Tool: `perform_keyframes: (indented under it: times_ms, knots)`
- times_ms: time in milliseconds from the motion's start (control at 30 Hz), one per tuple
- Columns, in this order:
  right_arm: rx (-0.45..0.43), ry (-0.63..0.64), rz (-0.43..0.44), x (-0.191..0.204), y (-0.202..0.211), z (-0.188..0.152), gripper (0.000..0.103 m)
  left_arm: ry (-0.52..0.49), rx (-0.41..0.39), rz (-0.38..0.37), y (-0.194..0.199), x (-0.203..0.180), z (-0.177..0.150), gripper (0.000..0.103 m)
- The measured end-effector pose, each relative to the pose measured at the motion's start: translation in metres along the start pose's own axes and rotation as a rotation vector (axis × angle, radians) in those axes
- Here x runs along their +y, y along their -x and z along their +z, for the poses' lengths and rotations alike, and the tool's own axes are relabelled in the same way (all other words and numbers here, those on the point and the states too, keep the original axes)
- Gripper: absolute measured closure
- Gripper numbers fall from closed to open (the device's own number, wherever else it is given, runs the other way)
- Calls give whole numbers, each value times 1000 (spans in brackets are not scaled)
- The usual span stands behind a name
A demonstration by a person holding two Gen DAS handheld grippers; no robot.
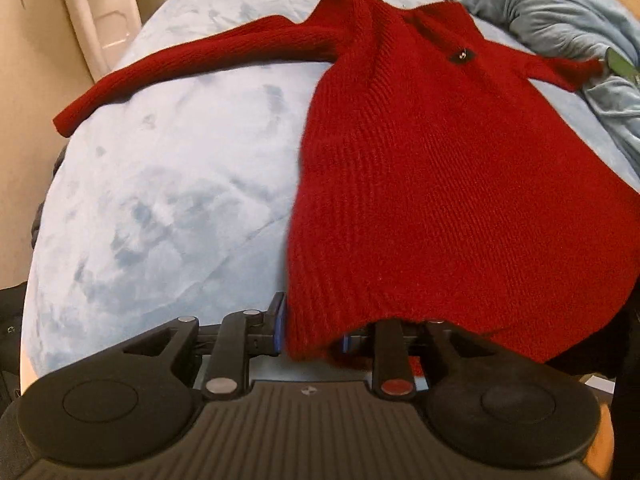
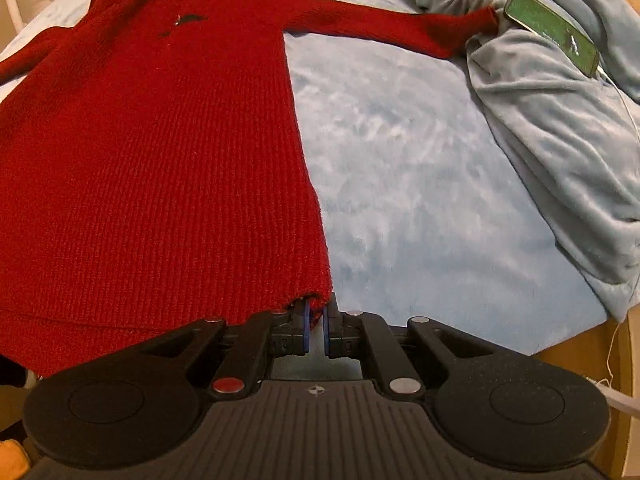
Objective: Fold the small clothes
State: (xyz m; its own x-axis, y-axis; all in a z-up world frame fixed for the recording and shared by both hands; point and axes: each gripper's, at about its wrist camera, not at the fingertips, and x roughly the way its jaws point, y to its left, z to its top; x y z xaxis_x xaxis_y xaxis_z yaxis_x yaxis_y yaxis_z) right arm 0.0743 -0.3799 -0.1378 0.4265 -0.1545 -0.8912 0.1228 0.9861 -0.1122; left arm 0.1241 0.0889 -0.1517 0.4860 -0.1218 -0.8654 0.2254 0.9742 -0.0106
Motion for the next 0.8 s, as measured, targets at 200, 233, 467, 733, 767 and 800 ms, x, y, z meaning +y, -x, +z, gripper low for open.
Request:
perform_keyframes:
  times_ms: [200, 233, 467, 733, 767, 800]
  knots:
    - [-7, -23, -6, -7, -1, 2, 98, -71, 35, -16, 10, 0, -15, 64]
    - [2, -26, -15, -7, -4, 1, 97, -64, 48, 5, 8, 0, -13, 59]
    - [-45, 103, -51, 14, -5, -9, 83, -52, 20, 47, 0, -4, -13, 67]
    - [-239, 414, -134, 47, 8, -20, 98, -135, 6, 101, 4, -25, -10, 86]
    - [-255, 456, -150, 50, 13, -22, 101, -146, -9, 108, 11, -27, -9, 87]
    - [-260, 487, -168, 50, 19, -23, 102, -158, -24, 109, 19, -28, -7, 87]
